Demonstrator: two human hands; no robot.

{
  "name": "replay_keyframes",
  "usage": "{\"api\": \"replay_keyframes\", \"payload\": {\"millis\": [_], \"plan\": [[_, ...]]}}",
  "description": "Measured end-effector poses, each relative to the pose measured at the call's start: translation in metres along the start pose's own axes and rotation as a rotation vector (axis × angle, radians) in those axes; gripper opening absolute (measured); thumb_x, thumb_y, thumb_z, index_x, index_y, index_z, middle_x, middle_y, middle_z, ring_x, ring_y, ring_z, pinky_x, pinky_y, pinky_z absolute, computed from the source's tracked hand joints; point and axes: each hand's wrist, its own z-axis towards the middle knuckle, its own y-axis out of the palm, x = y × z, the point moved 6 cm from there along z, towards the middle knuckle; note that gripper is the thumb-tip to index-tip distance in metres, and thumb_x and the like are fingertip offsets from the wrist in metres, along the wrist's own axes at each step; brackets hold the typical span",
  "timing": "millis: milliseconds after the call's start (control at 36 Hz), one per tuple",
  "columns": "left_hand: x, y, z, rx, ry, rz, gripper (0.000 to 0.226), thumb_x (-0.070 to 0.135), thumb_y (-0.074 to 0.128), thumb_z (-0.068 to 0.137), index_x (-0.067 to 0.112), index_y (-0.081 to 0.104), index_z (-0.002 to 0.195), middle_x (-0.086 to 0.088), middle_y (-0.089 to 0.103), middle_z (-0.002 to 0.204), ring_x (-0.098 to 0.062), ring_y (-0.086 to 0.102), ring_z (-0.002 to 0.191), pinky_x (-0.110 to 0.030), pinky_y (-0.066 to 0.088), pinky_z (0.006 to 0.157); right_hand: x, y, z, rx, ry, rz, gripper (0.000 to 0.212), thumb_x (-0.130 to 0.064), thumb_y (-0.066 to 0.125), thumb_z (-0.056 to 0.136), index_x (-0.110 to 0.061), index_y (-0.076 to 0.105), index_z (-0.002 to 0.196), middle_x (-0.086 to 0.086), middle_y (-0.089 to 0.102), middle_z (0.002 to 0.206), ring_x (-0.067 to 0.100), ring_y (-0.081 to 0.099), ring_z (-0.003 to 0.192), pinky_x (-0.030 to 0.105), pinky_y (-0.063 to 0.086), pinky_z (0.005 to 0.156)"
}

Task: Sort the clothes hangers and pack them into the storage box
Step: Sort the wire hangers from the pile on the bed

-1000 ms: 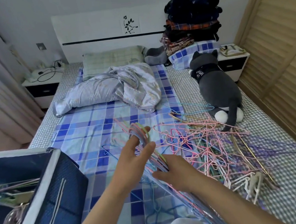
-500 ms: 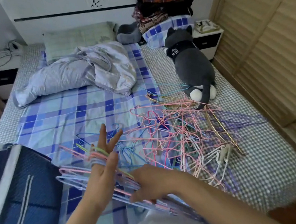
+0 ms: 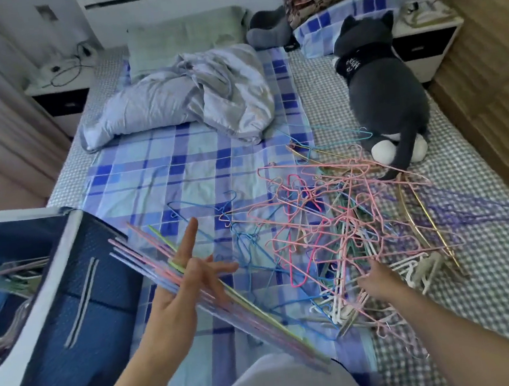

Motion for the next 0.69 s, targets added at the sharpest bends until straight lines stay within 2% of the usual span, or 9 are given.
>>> {"api": "replay_keyframes", "payload": {"millis": [83, 139, 250, 306, 361, 472, 556, 611, 694], "plan": [[-0.043, -0.025, 0.009, -0.010, -0.291, -0.075, 0.049, 0.079, 0.069, 0.072, 0.036, 0.083, 0.090, -0.021, 0.073, 0.104, -0.030, 0.075, 0.095, -0.053, 0.049, 0.104, 0.005, 0.007, 0.008, -0.074, 0.042, 0.106, 0.087, -0.027, 0.064, 0.092, -0.020, 0.009, 0.159, 0.020, 0.033, 0.157, 0.033, 0.050, 0.121, 0.038, 0.043, 0.095], [-0.032, -0.026, 0.003, -0.034, -0.279, -0.036, 0.052, 0.066, 0.056, 0.090, 0.026, 0.080, 0.111, -0.017, 0.076, 0.110, -0.031, 0.071, 0.109, -0.058, 0.042, 0.107, -0.010, 0.013, 0.002, -0.115, 0.003, 0.117, 0.076, -0.020, 0.061, 0.096, -0.014, 0.016, 0.157, 0.021, 0.032, 0.156, 0.036, 0.047, 0.128, 0.037, 0.043, 0.097], [-0.003, -0.018, -0.026, -0.079, -0.048, 0.011, 0.048, 0.044, 0.037, 0.101, 0.024, 0.071, 0.128, 0.002, 0.058, 0.147, -0.010, 0.036, 0.148, -0.043, 0.027, 0.116, -0.034, 0.013, -0.012, 0.004, -0.172, 0.160, 0.040, -0.019, 0.041, 0.107, -0.009, 0.047, 0.145, 0.016, 0.061, 0.121, 0.018, 0.053, 0.077, 0.024, 0.036, 0.056], [0.000, -0.021, -0.023, -0.083, 0.041, 0.037, 0.046, 0.039, 0.032, 0.102, 0.033, 0.065, 0.134, 0.007, 0.052, 0.151, -0.009, 0.029, 0.151, -0.044, 0.025, 0.120, -0.045, 0.016, -0.020, 0.046, -0.279, 0.217, 0.036, -0.020, 0.040, 0.108, -0.011, 0.055, 0.140, 0.005, 0.063, 0.103, 0.008, 0.048, 0.067, 0.023, 0.036, 0.055], [0.009, -0.021, -0.020, -0.082, 0.079, 0.041, 0.047, 0.049, 0.038, 0.098, 0.044, 0.052, 0.143, 0.007, 0.053, 0.151, -0.013, 0.032, 0.150, -0.041, 0.028, 0.120, -0.058, 0.019, -0.032, 0.050, -0.364, 0.179, 0.029, -0.020, 0.043, 0.107, -0.019, 0.064, 0.128, 0.001, 0.067, 0.107, 0.011, 0.057, 0.078, 0.030, 0.047, 0.067], [0.033, -0.008, -0.021, -0.183, 0.207, 0.118, 0.060, 0.056, 0.038, 0.102, 0.048, 0.018, 0.158, -0.004, 0.072, 0.125, -0.015, 0.042, 0.145, -0.029, 0.021, 0.121, -0.076, 0.024, -0.049, 0.041, -0.492, -0.005, 0.027, -0.024, 0.049, 0.104, -0.025, 0.069, 0.122, 0.001, 0.071, 0.116, 0.021, 0.065, 0.100, 0.037, 0.051, 0.088], [0.048, 0.004, -0.012, -0.262, 0.220, 0.057, 0.053, 0.069, 0.035, 0.099, 0.046, 0.049, 0.145, -0.024, 0.065, 0.128, -0.013, 0.051, 0.138, -0.036, 0.020, 0.124, -0.091, 0.009, -0.066, 0.057, -0.484, -0.014, 0.025, -0.026, 0.047, 0.105, -0.024, 0.070, 0.114, -0.003, 0.071, 0.100, 0.018, 0.065, 0.090, 0.033, 0.049, 0.078], [0.047, 0.004, 0.004, -0.271, 0.183, -0.004, 0.048, 0.055, 0.028, 0.106, 0.043, 0.043, 0.150, -0.022, 0.073, 0.099, -0.026, 0.065, 0.122, -0.043, 0.023, 0.123, -0.102, 0.003, -0.071, 0.065, -0.463, -0.020, 0.025, -0.024, 0.045, 0.105, -0.019, 0.069, 0.101, 0.003, 0.067, 0.084, 0.024, 0.062, 0.079, 0.031, 0.043, 0.067], [0.028, -0.005, 0.029, -0.228, 0.108, -0.074, 0.048, 0.028, 0.022, 0.111, 0.050, 0.028, 0.154, -0.015, 0.063, 0.057, -0.040, 0.073, 0.094, -0.048, 0.027, 0.122, -0.111, 0.005, -0.071, 0.078, -0.402, -0.128, 0.027, -0.025, 0.041, 0.104, -0.014, 0.065, 0.098, 0.013, 0.066, 0.085, 0.032, 0.061, 0.079, 0.033, 0.037, 0.063]]}}
